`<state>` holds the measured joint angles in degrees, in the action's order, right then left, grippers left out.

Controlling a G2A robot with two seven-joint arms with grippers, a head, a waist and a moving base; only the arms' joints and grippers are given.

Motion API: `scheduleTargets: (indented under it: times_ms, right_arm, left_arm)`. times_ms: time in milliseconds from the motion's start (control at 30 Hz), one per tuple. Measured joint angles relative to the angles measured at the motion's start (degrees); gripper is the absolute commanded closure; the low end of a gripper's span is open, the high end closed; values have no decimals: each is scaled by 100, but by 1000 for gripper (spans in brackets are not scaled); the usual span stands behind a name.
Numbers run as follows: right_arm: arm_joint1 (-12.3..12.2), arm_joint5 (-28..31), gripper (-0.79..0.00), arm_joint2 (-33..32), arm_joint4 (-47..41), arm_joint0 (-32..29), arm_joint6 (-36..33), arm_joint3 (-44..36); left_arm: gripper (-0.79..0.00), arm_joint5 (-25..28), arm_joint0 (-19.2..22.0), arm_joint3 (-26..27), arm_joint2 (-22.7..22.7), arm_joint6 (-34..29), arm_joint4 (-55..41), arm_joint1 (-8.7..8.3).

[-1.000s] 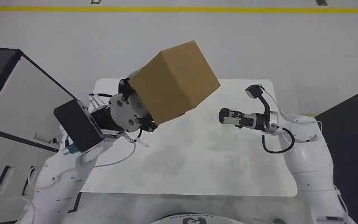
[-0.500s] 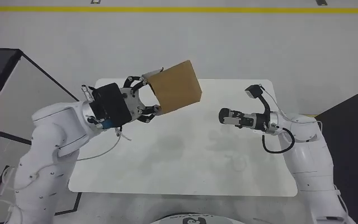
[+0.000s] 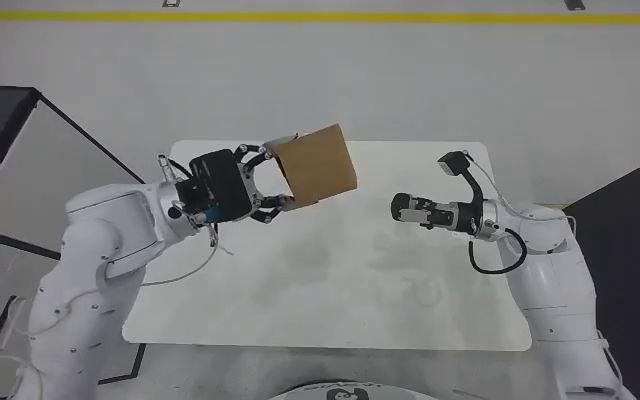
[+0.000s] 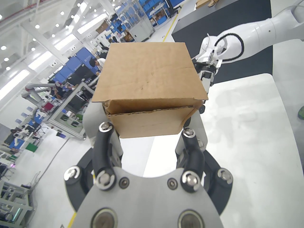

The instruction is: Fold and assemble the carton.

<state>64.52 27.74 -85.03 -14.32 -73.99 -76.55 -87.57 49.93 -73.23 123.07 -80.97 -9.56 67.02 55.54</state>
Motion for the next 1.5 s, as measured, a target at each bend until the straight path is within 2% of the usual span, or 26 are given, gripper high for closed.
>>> scheduleTargets:
  times_ms: [167, 267, 467, 733, 833, 933, 1033, 1267, 1400, 1500]
  right_arm:
    - [0, 0, -785, 0, 0, 0, 0, 0]
    - [0, 0, -785, 0, 0, 0, 0, 0]
    - [0, 0, -785, 0, 0, 0, 0, 0]
    - [0, 0, -785, 0, 0, 0, 0, 0]
    - [0, 0, -785, 0, 0, 0, 0, 0]
    - [0, 0, -785, 0, 0, 0, 0, 0]
    - [0, 0, -785, 0, 0, 0, 0, 0]
    - [0, 0, -785, 0, 0, 0, 0, 0]
    - [0, 0, -785, 0, 0, 0, 0, 0]
    - [0, 0, -785, 0, 0, 0, 0, 0]
  left_arm:
    - [0, 382, 156, -528, 501, -662, -529, -3]
    - [0, 394, 183, -882, 842, -905, -648, 15]
    - [0, 368, 306, -1442, 1483, -921, -672, 90]
    - [0, 355, 315, -1463, 1512, -933, -651, 93]
    - [0, 553, 316, -1588, 1613, -897, -554, 92]
    - [0, 805, 423, -2206, 1797, -519, -629, 125]
    - [0, 811, 609, -2843, 2143, -6, -497, 178]
    - [0, 807, 1206, -4198, 3149, 1483, 472, 381]
    - [0, 791, 1538, -4831, 3569, 2370, 954, 532]
    - [0, 691, 1632, -5057, 3656, 2589, 1148, 573]
